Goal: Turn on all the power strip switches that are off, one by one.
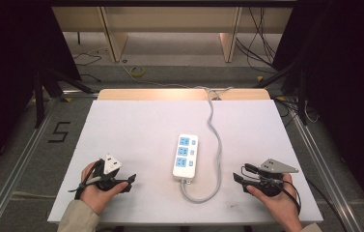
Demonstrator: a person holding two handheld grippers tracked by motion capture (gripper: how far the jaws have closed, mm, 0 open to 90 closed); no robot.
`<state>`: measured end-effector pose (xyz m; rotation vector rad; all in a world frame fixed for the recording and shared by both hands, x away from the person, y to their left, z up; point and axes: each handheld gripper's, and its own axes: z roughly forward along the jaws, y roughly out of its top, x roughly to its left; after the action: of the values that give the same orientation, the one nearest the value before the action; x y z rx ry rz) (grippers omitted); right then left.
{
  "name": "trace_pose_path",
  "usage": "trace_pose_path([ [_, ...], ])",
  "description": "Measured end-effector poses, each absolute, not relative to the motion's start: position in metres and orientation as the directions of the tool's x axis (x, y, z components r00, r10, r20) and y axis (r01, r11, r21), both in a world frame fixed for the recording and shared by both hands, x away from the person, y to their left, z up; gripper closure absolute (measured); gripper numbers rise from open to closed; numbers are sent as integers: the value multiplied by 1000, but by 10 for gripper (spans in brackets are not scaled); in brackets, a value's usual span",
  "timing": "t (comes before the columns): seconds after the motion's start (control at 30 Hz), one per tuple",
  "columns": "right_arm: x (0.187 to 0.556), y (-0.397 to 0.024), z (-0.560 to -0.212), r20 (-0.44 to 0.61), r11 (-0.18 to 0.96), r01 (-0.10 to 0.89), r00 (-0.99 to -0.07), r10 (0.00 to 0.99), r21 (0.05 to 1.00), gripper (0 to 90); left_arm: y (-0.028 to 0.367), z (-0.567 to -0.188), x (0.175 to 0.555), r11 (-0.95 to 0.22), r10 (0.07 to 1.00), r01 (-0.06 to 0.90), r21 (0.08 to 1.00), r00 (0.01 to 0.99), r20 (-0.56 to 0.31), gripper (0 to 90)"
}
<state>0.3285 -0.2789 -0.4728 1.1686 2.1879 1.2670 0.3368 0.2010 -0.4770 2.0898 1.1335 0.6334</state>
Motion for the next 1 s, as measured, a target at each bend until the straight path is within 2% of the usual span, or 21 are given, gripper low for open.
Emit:
trace_pose_path([
  [0.3,326,-275,-469,71,297,482,-608,791,824,396,201,-478,336,-406,854,530,744,510,102,185],
  [0.43,328,-272,-465,47,334,489,-616,787,806,482,202,-478,336,-407,854,532,742,510,103,185],
  [0.67,332,-270,-456,13,400,509,-629,777,762,755,203,-478,337,-398,862,537,744,496,103,188],
  [0.7,332,-270,-456,13,400,509,-629,777,762,755,203,-478,337,-398,862,537,744,496,103,190],
  [0.73,333,-269,-453,5,419,518,-633,774,746,835,203,-478,337,-400,861,537,743,497,105,191],
  [0.8,334,-268,-451,-2,429,524,-633,774,736,889,203,-478,337,-400,862,535,744,497,106,192],
  [1.0,339,-265,-447,5,450,546,-640,769,706,900,203,-477,337,-394,865,538,746,491,103,194],
])
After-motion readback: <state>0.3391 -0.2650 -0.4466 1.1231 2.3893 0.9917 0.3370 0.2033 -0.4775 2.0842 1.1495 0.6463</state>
